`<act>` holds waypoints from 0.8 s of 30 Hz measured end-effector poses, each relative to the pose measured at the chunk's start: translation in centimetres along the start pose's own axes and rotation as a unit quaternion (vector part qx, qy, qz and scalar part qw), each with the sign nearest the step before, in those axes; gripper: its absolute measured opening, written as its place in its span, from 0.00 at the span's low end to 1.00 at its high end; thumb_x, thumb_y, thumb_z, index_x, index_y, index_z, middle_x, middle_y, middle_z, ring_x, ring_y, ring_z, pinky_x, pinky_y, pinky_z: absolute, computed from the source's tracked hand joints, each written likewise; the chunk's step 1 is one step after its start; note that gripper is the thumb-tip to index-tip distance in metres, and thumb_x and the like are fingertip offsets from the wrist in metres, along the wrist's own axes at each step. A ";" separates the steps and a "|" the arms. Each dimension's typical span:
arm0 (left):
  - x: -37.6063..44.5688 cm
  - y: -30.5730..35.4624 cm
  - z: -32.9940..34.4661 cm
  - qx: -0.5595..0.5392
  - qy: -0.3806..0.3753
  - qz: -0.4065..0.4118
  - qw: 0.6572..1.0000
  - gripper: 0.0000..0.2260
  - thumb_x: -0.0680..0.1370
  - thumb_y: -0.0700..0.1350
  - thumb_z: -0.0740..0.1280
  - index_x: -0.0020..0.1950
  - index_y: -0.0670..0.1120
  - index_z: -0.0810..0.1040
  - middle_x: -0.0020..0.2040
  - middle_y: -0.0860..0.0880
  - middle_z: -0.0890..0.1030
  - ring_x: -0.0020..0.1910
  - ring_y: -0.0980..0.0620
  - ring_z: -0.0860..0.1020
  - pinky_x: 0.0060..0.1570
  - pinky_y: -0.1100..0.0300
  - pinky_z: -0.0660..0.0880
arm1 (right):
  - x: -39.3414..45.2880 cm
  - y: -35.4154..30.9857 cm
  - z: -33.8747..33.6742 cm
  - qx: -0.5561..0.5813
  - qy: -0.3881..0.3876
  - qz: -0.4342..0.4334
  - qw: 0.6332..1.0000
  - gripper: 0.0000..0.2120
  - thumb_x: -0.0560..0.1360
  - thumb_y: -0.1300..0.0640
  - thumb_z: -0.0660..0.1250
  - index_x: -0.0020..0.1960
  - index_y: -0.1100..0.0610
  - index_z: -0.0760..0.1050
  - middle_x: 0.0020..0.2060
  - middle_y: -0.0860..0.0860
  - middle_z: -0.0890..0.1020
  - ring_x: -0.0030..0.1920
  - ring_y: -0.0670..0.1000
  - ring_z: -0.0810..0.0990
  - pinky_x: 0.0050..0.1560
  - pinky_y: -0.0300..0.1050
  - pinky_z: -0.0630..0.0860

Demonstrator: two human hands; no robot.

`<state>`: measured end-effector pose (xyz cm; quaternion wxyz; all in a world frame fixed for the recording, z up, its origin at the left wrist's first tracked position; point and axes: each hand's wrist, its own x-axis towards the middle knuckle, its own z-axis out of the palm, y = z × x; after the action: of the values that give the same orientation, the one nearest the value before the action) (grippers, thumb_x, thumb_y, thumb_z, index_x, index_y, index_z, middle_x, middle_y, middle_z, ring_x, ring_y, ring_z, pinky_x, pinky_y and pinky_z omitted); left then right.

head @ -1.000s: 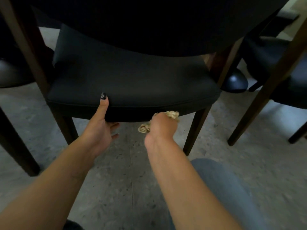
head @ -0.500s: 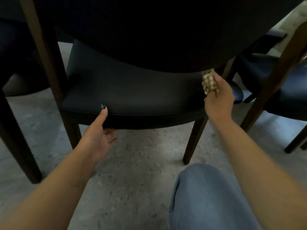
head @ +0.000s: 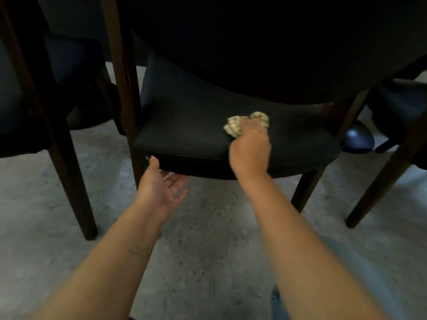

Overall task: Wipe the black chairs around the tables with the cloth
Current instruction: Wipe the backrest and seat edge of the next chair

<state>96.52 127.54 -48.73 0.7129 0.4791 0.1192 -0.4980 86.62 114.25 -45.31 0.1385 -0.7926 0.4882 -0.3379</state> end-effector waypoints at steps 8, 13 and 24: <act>0.3 -0.2 -1.2 -0.027 -0.039 0.019 0.999 0.30 0.81 0.65 0.50 0.70 0.43 0.71 0.60 0.42 0.81 0.60 0.42 0.79 0.64 0.43 0.71 | -3.7 -8.7 4.1 0.057 -0.139 -0.189 0.970 0.20 0.73 0.65 0.60 0.64 0.64 0.73 0.65 0.58 0.74 0.69 0.56 0.65 0.71 0.44 0.52; 0.7 0.0 -1.1 -0.022 0.004 0.009 1.000 0.30 0.81 0.64 0.50 0.71 0.43 0.69 0.61 0.40 0.79 0.58 0.42 0.79 0.66 0.46 0.69 | -2.5 -7.1 1.9 0.101 -0.209 -0.242 0.942 0.18 0.80 0.55 0.57 0.63 0.65 0.74 0.64 0.60 0.74 0.68 0.56 0.65 0.67 0.41 0.53; 1.3 0.8 -1.2 -0.005 0.028 -0.024 0.999 0.31 0.82 0.63 0.49 0.72 0.41 0.66 0.64 0.39 0.77 0.59 0.41 0.78 0.61 0.49 0.71 | -1.1 -6.0 4.5 -0.201 -0.024 -0.297 0.933 0.20 0.75 0.44 0.61 0.58 0.58 0.72 0.53 0.59 0.75 0.47 0.59 0.73 0.37 0.48 0.67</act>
<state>98.20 127.73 -49.75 0.6991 0.4866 0.1532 -0.5010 93.33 117.63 -45.76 -0.1190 -0.9206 0.2850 -0.2390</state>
